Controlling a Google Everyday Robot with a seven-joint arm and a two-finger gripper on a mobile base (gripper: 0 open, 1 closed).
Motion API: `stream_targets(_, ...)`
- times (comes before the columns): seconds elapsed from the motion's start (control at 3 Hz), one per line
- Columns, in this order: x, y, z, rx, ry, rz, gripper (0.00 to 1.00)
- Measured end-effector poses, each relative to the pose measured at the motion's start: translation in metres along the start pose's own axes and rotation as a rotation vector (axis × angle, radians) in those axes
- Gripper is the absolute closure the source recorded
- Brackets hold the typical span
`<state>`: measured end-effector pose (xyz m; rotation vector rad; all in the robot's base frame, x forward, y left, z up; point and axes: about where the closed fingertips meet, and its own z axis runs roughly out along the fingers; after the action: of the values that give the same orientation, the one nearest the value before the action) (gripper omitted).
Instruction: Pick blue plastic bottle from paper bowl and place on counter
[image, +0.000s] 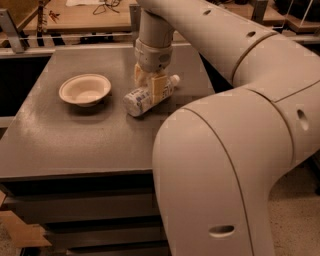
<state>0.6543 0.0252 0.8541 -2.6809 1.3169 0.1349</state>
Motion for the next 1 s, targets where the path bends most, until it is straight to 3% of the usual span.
stream_targets(0.67,0.0,-0.003,-0.006,0.022,0.007,0.017,0.11)
stream_targets(1.0,0.001,0.005,-0.023,0.051,0.01,0.06,0.0)
